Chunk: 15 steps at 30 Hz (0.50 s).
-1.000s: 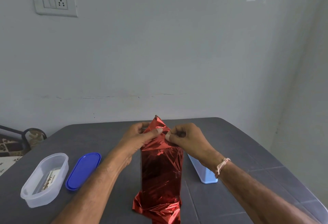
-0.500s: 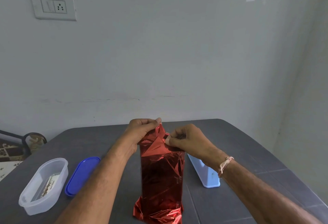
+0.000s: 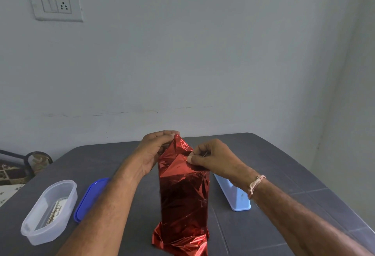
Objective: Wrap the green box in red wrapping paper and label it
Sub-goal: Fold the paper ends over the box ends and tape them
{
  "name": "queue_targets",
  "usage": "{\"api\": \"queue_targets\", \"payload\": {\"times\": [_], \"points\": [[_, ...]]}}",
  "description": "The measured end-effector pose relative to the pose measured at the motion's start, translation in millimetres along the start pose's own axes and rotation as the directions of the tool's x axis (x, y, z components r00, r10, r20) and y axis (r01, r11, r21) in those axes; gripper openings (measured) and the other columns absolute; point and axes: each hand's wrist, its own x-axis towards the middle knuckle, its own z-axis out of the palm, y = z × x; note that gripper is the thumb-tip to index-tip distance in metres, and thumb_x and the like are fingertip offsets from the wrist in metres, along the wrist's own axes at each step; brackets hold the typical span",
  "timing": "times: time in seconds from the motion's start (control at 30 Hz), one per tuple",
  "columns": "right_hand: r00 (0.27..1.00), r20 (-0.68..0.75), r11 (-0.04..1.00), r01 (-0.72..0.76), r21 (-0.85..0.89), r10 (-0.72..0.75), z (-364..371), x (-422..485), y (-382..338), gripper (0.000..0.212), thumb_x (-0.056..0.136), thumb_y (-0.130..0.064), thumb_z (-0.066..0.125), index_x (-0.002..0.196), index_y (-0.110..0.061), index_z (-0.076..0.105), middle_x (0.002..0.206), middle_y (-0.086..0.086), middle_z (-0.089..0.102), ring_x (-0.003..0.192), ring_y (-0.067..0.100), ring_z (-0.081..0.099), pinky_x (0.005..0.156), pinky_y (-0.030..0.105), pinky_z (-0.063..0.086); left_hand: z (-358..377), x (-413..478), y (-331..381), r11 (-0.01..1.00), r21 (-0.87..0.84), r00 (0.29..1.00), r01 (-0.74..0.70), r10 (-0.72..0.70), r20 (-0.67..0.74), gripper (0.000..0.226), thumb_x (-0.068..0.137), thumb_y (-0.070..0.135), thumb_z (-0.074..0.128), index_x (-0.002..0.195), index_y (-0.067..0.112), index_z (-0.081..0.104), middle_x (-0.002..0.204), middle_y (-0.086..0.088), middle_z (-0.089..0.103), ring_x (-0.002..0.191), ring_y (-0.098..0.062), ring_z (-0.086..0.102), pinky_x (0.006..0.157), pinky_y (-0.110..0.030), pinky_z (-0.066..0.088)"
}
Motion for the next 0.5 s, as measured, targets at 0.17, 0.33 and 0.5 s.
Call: {"api": "queue_targets", "payload": {"times": [0.17,0.33,0.5], "points": [[1.000,0.002,1.000,-0.005,0.000,0.005,-0.7,-0.7,-0.3,0.009,0.088,-0.025,0.080,0.086,-0.016,0.082,0.074,-0.014,0.075,0.069,-0.007,0.065,0.069,0.011,0.050,-2.7,0.1,2.0,0.997,-0.070,0.999,-0.029,0.031,0.023,0.019,0.094,0.018,0.067,0.107,0.010,0.078,0.087,-0.009,0.074,0.076,-0.018,0.068,0.075,-0.035,0.055],[1.000,-0.001,1.000,-0.010,-0.010,0.010,-0.5,-0.2,0.0,0.009,0.088,-0.026,0.080,0.088,-0.017,0.082,0.077,-0.012,0.075,0.068,-0.008,0.064,0.067,0.009,0.048,-3.1,2.4,1.0,0.998,0.003,0.998,-0.062,0.062,0.018,0.017,0.091,0.003,0.070,0.104,0.011,0.078,0.087,-0.007,0.075,0.076,-0.016,0.068,0.071,-0.030,0.057],[1.000,-0.011,1.000,-0.020,0.009,0.020,-0.1,-0.4,0.4,0.010,0.087,-0.024,0.081,0.087,-0.014,0.081,0.077,-0.008,0.076,0.065,-0.007,0.064,0.066,0.011,0.049,2.1,6.6,-2.1,0.998,0.028,0.991,-0.057,0.060,-0.120,0.016,0.088,0.000,0.072,0.100,0.009,0.077,0.081,-0.007,0.072,0.072,-0.016,0.065,0.071,-0.029,0.056]]}}
